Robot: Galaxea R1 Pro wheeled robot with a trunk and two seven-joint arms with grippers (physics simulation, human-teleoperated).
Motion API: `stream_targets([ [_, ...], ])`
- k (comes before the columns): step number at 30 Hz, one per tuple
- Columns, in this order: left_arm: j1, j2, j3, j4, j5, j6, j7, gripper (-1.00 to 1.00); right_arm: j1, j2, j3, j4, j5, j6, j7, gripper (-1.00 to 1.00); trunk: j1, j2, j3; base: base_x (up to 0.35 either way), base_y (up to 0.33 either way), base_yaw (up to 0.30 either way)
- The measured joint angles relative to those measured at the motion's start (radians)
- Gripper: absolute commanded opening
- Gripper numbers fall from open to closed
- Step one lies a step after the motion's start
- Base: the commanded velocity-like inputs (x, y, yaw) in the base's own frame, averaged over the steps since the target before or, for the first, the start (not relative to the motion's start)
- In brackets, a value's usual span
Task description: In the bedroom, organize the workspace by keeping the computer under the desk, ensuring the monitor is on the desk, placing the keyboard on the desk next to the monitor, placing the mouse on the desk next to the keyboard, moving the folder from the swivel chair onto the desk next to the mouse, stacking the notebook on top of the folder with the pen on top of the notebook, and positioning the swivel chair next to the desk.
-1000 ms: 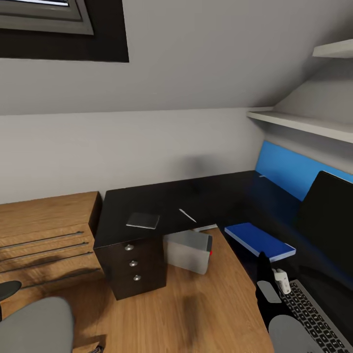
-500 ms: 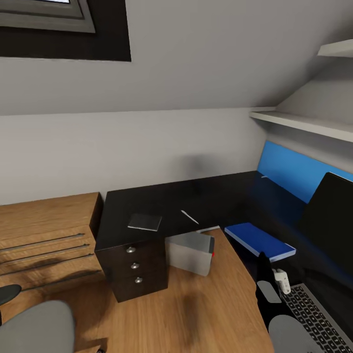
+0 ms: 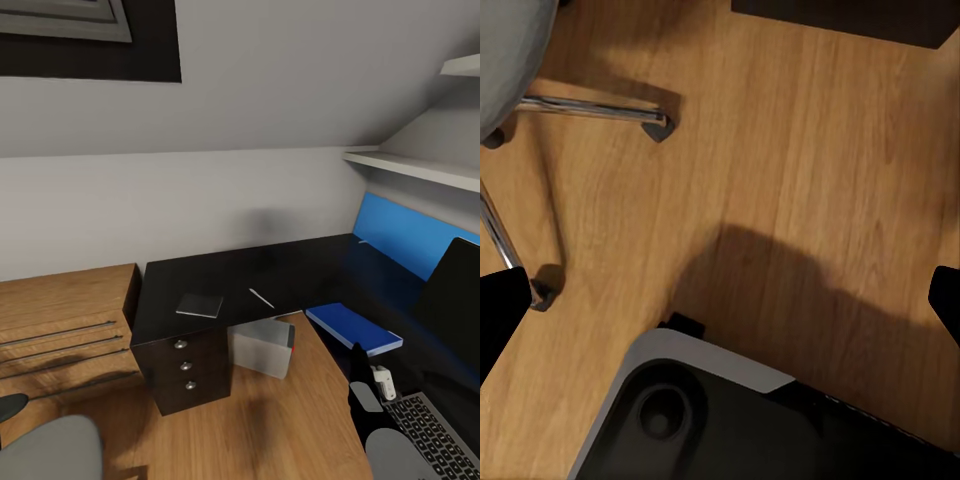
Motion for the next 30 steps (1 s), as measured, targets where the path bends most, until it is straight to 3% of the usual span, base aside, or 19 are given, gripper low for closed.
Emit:
stream_targets([
  [30,0.000,0.000,0.000,0.000,0.000,0.001,0.000,1.00,0.000,0.004,-0.001,0.000,-0.002,-0.016,-0.008,-1.00,0.000,0.000,-0.017,0.000,0.000,-0.037],
])
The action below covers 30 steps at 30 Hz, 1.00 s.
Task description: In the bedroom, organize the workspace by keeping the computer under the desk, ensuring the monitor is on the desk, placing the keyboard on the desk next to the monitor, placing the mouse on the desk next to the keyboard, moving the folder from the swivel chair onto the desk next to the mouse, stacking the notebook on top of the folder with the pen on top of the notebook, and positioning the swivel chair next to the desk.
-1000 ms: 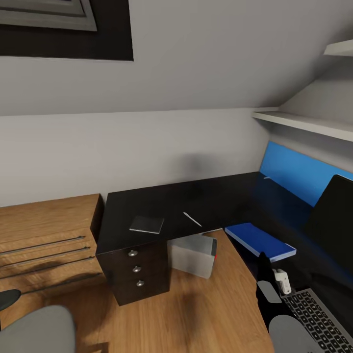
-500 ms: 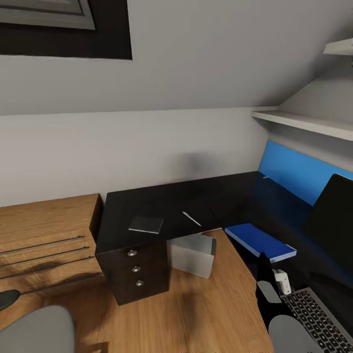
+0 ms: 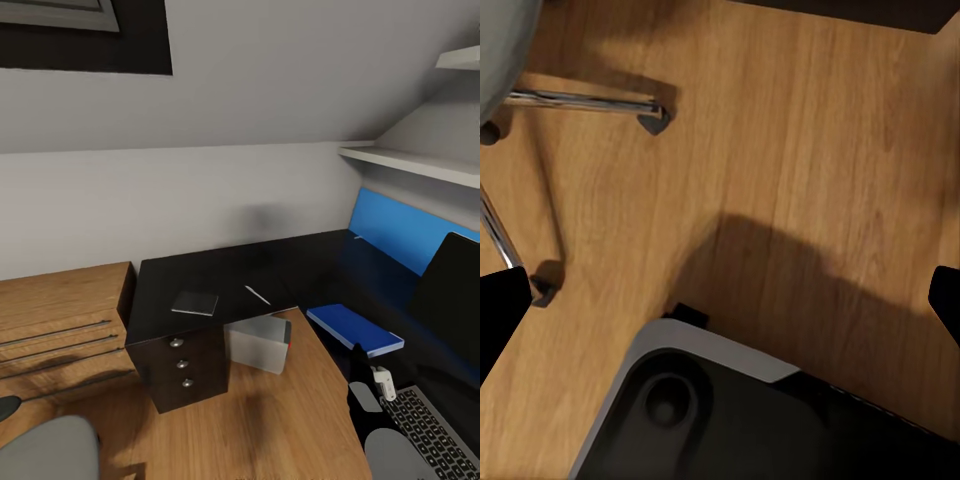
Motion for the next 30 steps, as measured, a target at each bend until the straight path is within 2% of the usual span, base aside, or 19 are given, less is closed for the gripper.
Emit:
stream_targets([
  [13,0.000,0.000,0.000,0.000,0.000,0.000,0.000,1.00,-0.001,0.000,0.003,-0.004,0.016,-0.007,0.001,-1.00,-0.001,-0.001,-0.013,0.029,0.000,-0.034],
  [18,0.000,0.001,0.000,0.000,-0.001,0.000,-0.011,1.00,0.000,-0.001,0.002,-0.008,0.015,-0.007,0.000,-1.00,0.000,0.000,-0.014,0.168,0.000,0.000],
  [30,0.000,0.002,0.000,0.000,-0.001,0.000,-0.015,1.00,0.000,-0.001,0.003,-0.009,0.017,-0.008,-0.002,-1.00,0.000,0.000,-0.014,0.012,0.000,0.000],
])
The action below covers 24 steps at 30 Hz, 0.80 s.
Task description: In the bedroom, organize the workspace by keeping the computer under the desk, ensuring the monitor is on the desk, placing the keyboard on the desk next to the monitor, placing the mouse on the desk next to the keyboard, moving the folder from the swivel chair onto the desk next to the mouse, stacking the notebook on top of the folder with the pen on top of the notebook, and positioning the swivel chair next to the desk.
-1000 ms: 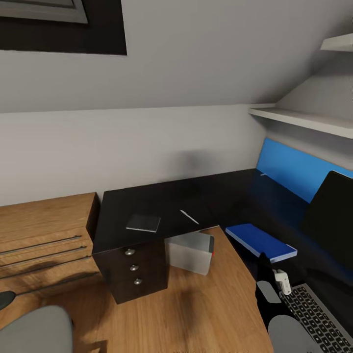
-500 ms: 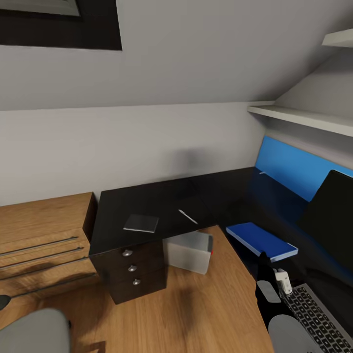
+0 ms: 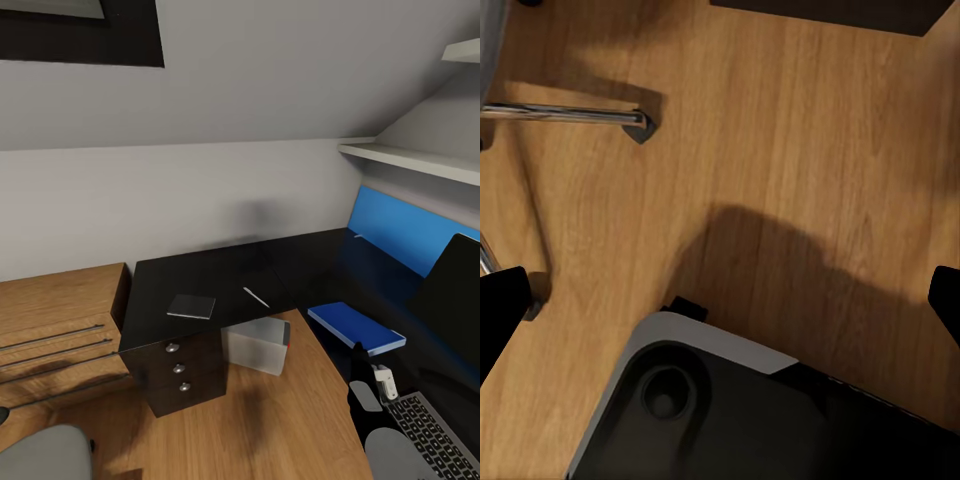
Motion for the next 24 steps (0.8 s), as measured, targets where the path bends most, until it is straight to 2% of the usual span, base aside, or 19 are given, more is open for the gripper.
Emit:
stream_targets([
  [12,0.000,-0.001,0.000,0.000,0.001,0.000,0.001,1.00,0.000,0.000,0.000,-0.001,0.000,0.000,-0.001,-1.00,0.000,0.000,0.000,0.000,0.000,0.000],
  [16,0.000,0.000,0.000,0.000,0.001,0.000,0.000,1.00,0.000,0.000,0.001,-0.005,0.001,0.000,0.000,-1.00,0.015,-0.028,-0.013,0.000,0.000,0.000],
  [24,0.000,0.000,0.000,0.000,0.000,0.000,0.000,1.00,0.000,0.000,0.001,-0.006,0.001,0.000,-0.001,-1.00,0.015,-0.028,-0.013,0.000,0.000,0.000],
])
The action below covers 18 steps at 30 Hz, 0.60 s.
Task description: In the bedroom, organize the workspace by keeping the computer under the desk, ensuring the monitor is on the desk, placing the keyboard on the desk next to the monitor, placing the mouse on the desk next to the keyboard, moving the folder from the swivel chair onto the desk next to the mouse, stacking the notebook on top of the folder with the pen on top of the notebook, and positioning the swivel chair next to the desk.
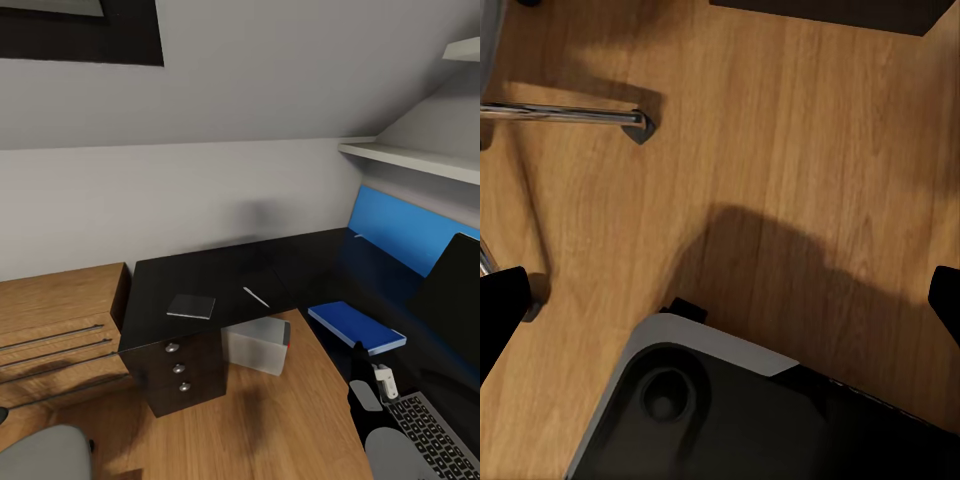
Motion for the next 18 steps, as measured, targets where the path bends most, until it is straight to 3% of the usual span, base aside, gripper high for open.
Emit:
stream_targets([
  [4,0.000,0.000,0.000,0.000,0.000,0.000,0.000,1.00,0.000,0.000,0.000,0.000,0.000,0.000,0.000,-1.00,0.000,0.000,0.000,0.000,0.000,0.000],
  [18,0.000,-0.002,0.000,-0.001,-0.001,-0.001,0.000,1.00,0.000,0.000,0.001,-0.017,-0.001,0.002,-0.002,-1.00,0.046,-0.084,-0.038,0.000,0.000,0.000],
])
